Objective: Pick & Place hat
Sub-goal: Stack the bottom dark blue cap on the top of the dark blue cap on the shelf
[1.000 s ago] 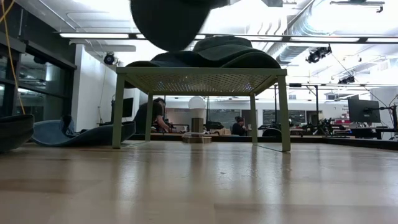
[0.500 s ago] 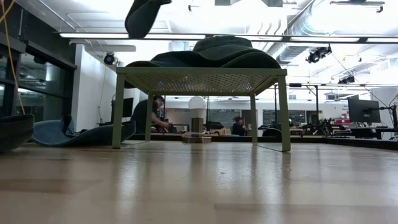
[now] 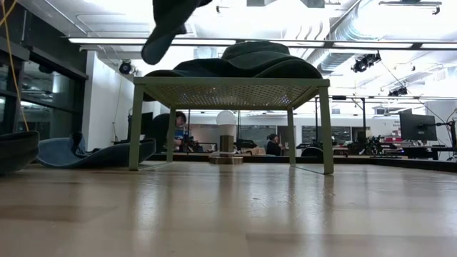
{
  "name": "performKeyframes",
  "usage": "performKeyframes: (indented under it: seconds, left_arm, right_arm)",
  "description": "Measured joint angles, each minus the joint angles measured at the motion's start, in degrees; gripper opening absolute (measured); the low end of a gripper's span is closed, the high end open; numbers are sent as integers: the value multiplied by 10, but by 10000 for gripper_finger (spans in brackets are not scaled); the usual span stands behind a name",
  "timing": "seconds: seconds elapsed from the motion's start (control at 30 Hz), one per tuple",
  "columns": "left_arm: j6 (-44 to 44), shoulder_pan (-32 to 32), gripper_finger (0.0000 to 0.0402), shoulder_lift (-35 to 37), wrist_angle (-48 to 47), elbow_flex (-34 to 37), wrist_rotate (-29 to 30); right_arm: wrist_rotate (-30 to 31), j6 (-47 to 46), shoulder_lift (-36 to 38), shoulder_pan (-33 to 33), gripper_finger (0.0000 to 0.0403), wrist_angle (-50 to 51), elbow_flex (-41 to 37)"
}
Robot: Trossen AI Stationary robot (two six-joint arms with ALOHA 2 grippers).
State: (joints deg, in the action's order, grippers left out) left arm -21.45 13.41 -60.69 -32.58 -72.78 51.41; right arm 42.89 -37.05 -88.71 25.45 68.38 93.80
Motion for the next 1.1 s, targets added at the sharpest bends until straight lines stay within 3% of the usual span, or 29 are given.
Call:
performKeyframes:
  seconds: [0.47, 0.67, 1.1]
  left_arm:
    - [-89, -213, 0, -102, -273, -190, -280]
    - [-100, -268, 0, -142, -281, -222, -329]
    - [-118, -338, 0, -194, -293, -223, -379]
  right_arm:
    - [-6, -17, 0, 0, 213, 7, 0]
    - [-11, -26, 0, 0, 213, 8, 0]
    - [-11, -30, 0, 0, 213, 13, 0]
